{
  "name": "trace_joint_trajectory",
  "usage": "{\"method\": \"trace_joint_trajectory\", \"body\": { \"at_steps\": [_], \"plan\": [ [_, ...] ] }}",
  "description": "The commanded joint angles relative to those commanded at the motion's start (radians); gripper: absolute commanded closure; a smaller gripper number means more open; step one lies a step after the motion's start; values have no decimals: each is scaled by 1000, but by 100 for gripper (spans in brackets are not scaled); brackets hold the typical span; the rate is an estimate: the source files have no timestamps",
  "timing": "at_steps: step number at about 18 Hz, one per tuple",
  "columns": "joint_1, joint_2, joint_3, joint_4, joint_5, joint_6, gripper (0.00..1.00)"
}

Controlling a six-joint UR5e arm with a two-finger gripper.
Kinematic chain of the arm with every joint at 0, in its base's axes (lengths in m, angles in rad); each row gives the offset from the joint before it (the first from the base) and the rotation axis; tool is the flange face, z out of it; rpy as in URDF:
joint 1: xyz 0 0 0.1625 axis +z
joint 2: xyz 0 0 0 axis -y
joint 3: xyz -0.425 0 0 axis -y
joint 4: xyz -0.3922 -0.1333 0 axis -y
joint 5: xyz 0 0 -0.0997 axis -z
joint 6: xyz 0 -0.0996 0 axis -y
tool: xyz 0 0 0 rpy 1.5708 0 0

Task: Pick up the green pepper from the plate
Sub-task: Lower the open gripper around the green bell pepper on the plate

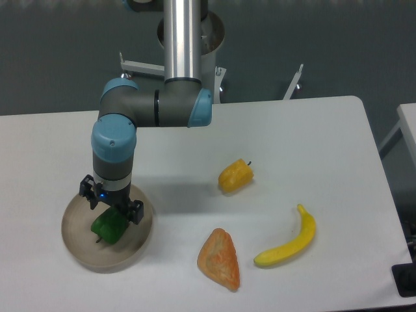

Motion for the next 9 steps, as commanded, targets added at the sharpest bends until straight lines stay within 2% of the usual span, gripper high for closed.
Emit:
{"method": "trace_joint_trajectory", "body": {
  "at_steps": [9],
  "plan": [
    [0, -17, 0, 11, 12, -3, 0]
  ]
}}
